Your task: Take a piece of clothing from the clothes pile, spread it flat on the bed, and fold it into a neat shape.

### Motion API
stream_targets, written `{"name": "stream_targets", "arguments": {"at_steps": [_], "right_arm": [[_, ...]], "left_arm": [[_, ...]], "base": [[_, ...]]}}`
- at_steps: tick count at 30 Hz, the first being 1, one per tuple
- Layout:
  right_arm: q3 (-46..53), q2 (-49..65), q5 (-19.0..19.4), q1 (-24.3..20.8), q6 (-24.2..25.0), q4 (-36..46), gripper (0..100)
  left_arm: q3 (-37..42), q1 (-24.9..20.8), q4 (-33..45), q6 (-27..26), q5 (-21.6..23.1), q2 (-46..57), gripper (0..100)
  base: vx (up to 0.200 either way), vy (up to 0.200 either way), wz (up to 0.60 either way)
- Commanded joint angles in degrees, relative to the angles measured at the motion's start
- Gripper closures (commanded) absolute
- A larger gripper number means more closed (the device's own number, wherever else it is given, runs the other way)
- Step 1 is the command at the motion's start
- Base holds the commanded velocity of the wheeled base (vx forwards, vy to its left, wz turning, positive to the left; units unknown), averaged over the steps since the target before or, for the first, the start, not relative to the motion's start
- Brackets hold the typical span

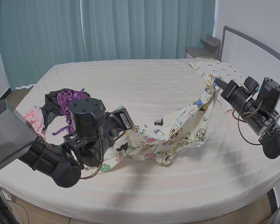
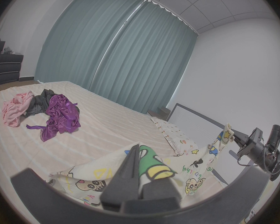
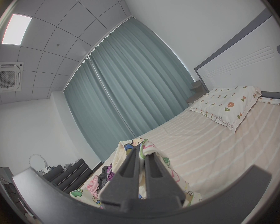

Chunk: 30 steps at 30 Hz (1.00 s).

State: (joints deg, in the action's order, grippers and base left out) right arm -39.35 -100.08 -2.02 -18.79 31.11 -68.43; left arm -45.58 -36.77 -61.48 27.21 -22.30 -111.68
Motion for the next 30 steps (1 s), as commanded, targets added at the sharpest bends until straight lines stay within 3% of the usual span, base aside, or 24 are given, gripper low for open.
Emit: {"name": "stream_targets", "arguments": {"at_steps": [1,8,16,23,30], "right_arm": [[4.1,5.0,1.7,0.6,0.0,0.0,100],[9.9,15.4,5.6,1.6,0.1,0.0,100],[15.6,29.8,13.8,1.6,0.0,0.9,100],[14.7,41.3,18.5,1.6,-0.1,7.3,100],[12.2,48.1,20.2,1.9,-0.1,16.8,100]], "left_arm": [[3.0,0.5,-0.1,0.0,-0.1,3.8,100],[9.6,0.5,-0.3,-0.1,-0.1,13.0,100],[16.0,0.5,-0.2,-1.5,-0.1,25.6,100],[20.8,0.4,0.0,-9.6,-0.1,37.0,100],[21.0,0.4,4.9,-12.0,-0.3,44.4,100]], "base": [[-0.2,0.0,0.0],[-0.2,0.0,0.0],[-0.2,0.0,0.0],[0.0,0.0,0.0],[0.0,0.0,0.0]]}}
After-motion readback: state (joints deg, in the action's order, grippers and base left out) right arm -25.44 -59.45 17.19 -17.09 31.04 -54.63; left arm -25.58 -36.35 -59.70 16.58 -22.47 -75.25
